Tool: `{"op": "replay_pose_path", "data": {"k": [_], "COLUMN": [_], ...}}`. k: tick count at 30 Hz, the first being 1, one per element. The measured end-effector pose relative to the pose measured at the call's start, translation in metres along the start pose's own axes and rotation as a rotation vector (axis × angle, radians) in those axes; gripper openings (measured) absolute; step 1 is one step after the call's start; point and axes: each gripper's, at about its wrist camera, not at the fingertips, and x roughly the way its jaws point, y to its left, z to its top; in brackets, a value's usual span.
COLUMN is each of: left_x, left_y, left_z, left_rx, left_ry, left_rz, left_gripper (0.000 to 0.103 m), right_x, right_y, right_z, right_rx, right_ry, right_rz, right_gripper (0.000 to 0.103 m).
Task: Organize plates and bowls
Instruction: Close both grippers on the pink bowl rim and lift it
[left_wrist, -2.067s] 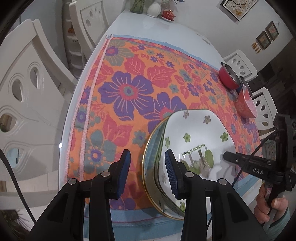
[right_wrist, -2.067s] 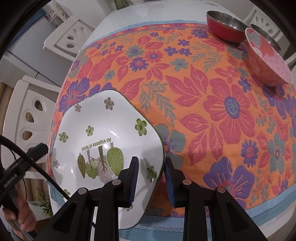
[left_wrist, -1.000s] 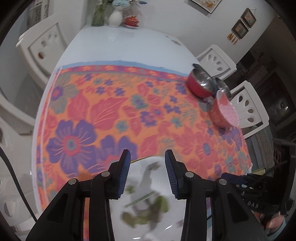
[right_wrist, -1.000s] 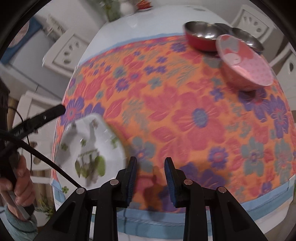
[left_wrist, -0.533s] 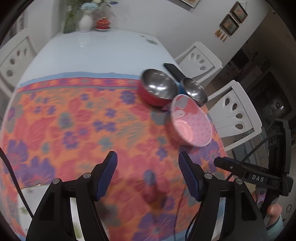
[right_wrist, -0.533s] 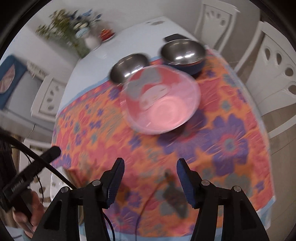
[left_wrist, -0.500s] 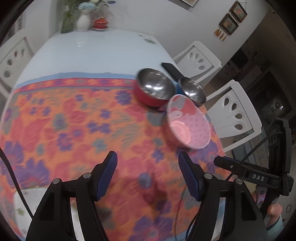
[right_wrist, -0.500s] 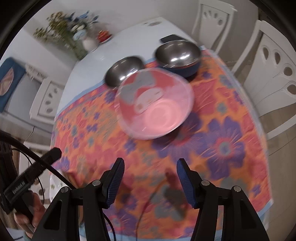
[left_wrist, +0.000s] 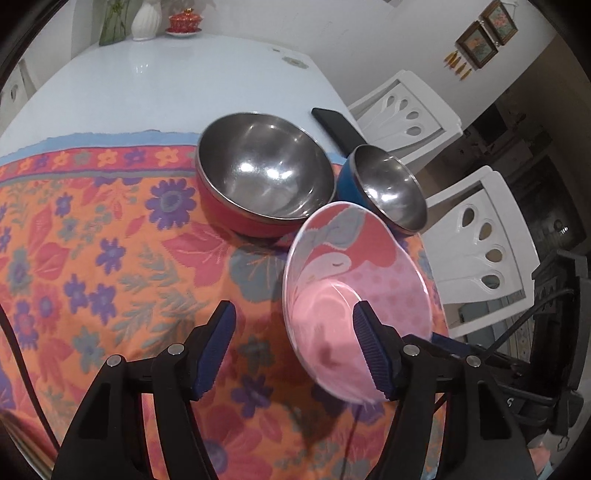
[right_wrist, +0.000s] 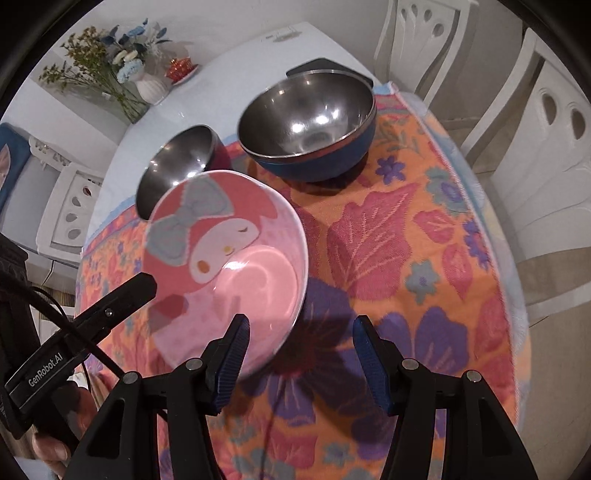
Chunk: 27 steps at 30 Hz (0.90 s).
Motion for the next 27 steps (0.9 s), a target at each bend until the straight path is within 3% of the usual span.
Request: {"op": "replay_pose_path", "data": {"k": [8,11,13,16,27], "left_x": [0.027,0.034,0.038,0.040,0.023], "left_y": [0.006,0.005,0.003,-0.003,-0.019], "left_z": [0.003,0.002,0.001,0.000,-0.015], "left_rx": [-0.035,-0.033,-0.024,-0.009,0.043], "left_ry": [0.037,0.051,0.058,0.058,0.046], "left_rz": [-0.028,-0.049,-0.052,-0.039,-0.018], "left_gripper": [0.042,0.029,0.023,0.022,0.022], "right_x": [0.024,0.029,0.032,0.035,0.020], "right_y": [0.003,0.004,0.005,0.006,0.018], "right_z": [0.009,0.009,0.009,0.006,-0.007], "right_rx": [-0.032,-0.040,-0.040,-0.054,-0.126], "right_ry": [0.019,0.026,0.029,0.031,-0.002], "right_rz": [0.005,0.005,0.006,0.023,-0.021], "right_gripper": [0.050,0.041,0.029,0.017,0.016]}}
